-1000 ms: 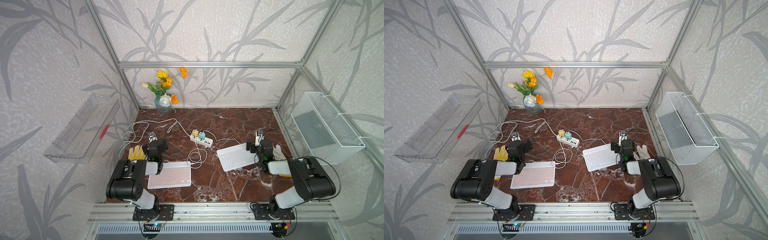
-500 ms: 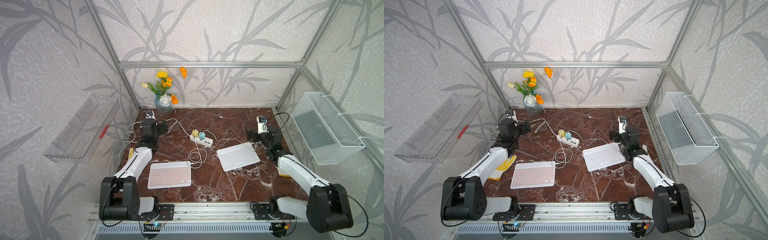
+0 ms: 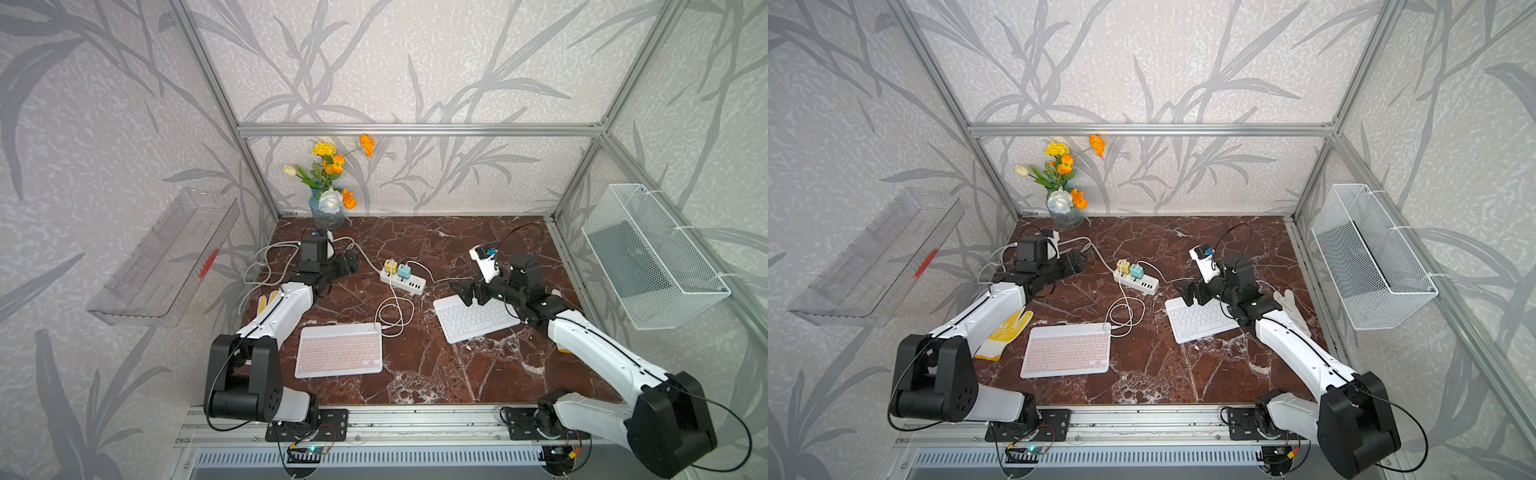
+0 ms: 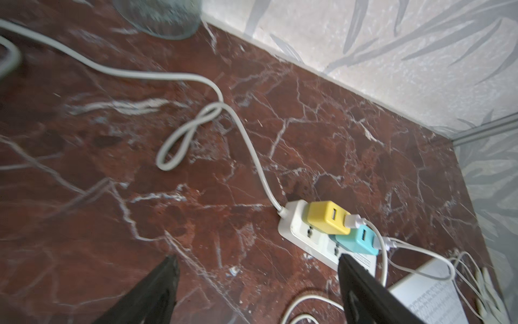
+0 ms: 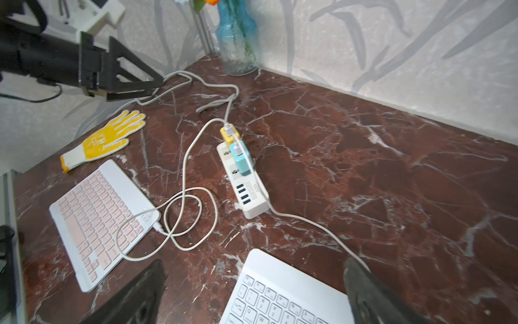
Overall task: Unplug the wireless keyboard
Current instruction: Remove the plug from the socket.
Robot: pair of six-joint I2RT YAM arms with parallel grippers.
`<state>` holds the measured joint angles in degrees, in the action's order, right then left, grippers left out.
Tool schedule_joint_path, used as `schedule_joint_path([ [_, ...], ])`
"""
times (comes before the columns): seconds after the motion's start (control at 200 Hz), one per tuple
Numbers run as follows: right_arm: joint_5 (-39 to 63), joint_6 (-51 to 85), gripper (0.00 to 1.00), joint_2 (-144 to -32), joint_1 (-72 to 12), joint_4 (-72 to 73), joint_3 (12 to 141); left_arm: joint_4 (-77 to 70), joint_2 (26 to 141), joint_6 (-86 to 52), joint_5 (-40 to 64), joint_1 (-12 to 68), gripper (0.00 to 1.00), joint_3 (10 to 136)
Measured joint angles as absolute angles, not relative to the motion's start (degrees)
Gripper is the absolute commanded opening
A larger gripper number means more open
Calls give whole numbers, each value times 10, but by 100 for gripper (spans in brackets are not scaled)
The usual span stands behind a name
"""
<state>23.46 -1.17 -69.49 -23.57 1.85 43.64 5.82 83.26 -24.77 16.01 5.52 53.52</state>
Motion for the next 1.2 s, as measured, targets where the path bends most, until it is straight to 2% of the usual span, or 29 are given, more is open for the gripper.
schedule_joint_path([
  [0.34,256,2,86,-875,-324,27,523,57,941,-304,215,104,79,563],
  [0.8,231,-46,76,-1107,-338,-49,747,20,1034,-352,248,112,79,628],
  [1.2,179,-95,76,-1177,-338,-107,838,-6,1068,-371,262,115,77,638],
])
